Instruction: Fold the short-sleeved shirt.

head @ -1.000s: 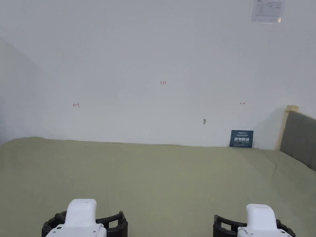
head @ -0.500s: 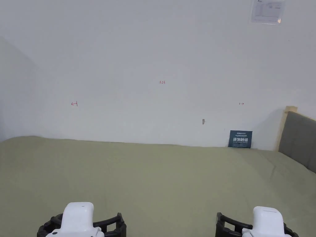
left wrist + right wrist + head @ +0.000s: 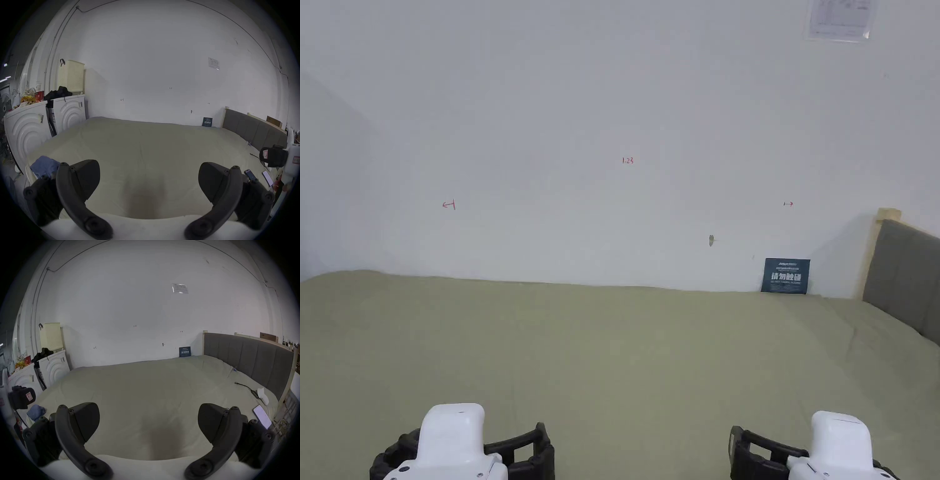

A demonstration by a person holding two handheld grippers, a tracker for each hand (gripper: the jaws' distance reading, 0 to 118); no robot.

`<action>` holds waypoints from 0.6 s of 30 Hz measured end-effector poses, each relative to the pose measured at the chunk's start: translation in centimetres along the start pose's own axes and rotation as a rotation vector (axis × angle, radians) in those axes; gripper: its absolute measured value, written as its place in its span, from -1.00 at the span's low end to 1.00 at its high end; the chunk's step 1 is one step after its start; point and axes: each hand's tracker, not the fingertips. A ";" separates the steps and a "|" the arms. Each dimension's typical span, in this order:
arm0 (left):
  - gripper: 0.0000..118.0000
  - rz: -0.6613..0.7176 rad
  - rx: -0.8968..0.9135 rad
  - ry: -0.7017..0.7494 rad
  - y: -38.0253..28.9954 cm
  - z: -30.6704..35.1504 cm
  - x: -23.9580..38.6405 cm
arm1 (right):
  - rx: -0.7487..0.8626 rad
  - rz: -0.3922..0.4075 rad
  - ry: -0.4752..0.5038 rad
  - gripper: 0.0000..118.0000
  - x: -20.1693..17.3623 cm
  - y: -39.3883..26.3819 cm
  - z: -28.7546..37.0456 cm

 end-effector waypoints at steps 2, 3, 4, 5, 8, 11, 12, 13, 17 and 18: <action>1.00 -0.002 -0.008 0.000 -0.1 -0.1 0.0 | -0.004 -0.008 -0.003 1.00 0.0 0.0 0.0; 1.00 -0.008 -0.016 0.001 -0.1 -0.2 0.1 | -0.011 0.001 -0.017 1.00 -0.1 -0.1 -0.1; 1.00 -0.014 -0.018 0.003 -0.3 -0.1 0.1 | -0.013 0.011 -0.032 1.00 -0.2 -0.1 -0.1; 1.00 -0.018 -0.021 0.002 -0.3 -0.1 0.1 | -0.017 0.028 -0.054 1.00 -0.4 -0.1 -0.2; 1.00 -0.011 -0.026 -0.006 -0.4 0.0 0.1 | -0.051 0.018 -0.083 1.00 -0.6 0.2 -0.3; 1.00 -0.003 -0.035 -0.017 -0.3 -0.1 0.2 | -0.045 -0.022 -0.055 1.00 -0.3 0.4 -0.1; 1.00 -0.003 -0.034 -0.017 -0.3 0.0 0.2 | -0.039 -0.025 -0.052 1.00 -0.3 0.5 0.0; 1.00 -0.006 -0.033 -0.017 -0.3 0.0 0.2 | -0.033 -0.022 -0.053 1.00 -0.3 0.5 0.1; 1.00 -0.010 -0.025 -0.019 -0.1 0.2 0.2 | -0.020 0.015 -0.107 1.00 -0.6 0.9 0.2; 1.00 -0.009 -0.023 -0.020 0.0 0.2 0.2 | -0.015 0.016 -0.107 1.00 -0.6 0.8 0.2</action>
